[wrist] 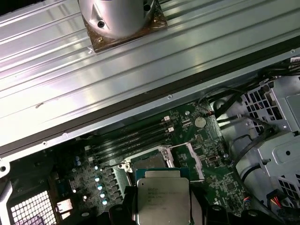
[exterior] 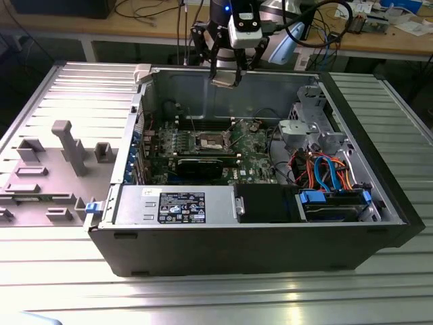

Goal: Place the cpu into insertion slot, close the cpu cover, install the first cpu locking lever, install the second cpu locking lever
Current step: 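Place the cpu into insertion slot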

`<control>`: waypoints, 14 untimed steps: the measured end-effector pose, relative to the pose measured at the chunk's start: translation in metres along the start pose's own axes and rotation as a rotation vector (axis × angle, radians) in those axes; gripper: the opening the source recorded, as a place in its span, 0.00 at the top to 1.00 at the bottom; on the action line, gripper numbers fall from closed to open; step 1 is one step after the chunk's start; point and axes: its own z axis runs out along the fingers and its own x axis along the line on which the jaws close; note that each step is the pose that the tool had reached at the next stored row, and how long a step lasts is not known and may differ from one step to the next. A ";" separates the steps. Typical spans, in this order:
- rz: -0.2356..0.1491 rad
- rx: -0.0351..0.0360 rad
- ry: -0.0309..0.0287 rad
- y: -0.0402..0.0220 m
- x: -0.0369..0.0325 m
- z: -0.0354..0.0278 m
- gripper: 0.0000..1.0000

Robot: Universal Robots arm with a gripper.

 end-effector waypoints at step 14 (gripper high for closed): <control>0.102 -0.0019 -0.0086 -0.0001 0.0000 0.0006 0.45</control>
